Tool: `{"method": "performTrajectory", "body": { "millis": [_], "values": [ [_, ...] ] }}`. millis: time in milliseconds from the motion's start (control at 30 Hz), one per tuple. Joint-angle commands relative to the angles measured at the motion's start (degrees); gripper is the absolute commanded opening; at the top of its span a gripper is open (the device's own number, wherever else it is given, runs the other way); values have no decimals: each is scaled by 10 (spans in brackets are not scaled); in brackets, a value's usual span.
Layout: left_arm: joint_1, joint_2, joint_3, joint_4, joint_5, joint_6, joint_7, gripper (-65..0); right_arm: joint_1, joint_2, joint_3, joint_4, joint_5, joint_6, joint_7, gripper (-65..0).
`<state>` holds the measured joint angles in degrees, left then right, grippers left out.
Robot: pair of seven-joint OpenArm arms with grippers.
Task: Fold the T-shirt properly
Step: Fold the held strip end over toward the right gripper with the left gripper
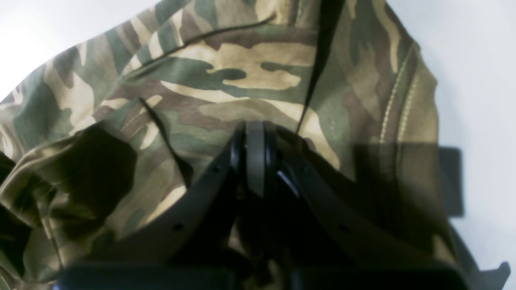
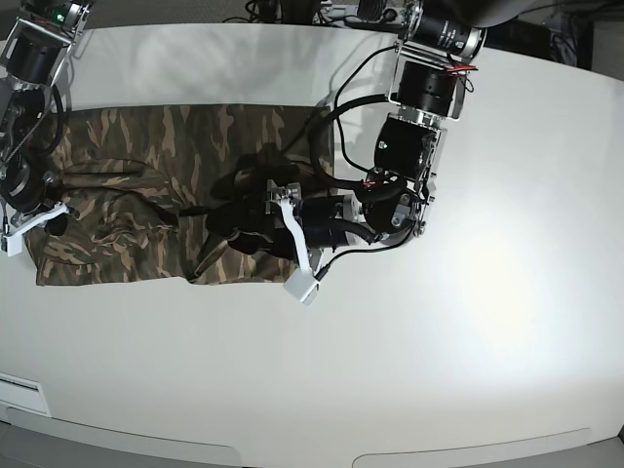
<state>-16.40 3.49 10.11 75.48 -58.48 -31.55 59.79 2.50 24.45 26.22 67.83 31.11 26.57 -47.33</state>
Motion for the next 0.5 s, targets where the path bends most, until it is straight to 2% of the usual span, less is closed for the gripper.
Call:
{"method": "performTrajectory", "body": {
  "millis": [0,100,167,200,233,267,300,333,467],
  "values": [
    [-16,5,-1,9,-17,-3,-11,-228,-19,-9,-7,-18,-50,-8,-110,-650],
    [-19,5,-1,10,-17,-2,-11,-230,-19,-9,-7,-18,-50,-8,-110,-650],
    [-22,5,-6,15,-17,-18,-8,-245,-19,-9,-7,-18,-47,-8,-110,-650],
    [-23,5,-13,20,-17,-29,-4,-282,-19,-9,-7,-18,-43,-8,-110,-650],
    [-25,5,-23,25,-17,-33,2,-355,-19,-9,-7,-18,-39,-8,-110,-650],
    [-27,4,-36,31,-16,-32,7,-453,-19,-9,-7,-18,-39,-8,-110,-650],
    [-28,4,-53,38,-14,-32,17,-580,-19,-9,-7,-18,-39,-8,-110,-650],
    [-29,4,-73,46,-12,-30,29,-650,-19,-9,-7,-18,-39,-8,-110,-650],
    [-31,-1,-146,59,29,-21,37,-650,-19,-9,-7,-18,-39,-8,-110,-650]
  ]
}}
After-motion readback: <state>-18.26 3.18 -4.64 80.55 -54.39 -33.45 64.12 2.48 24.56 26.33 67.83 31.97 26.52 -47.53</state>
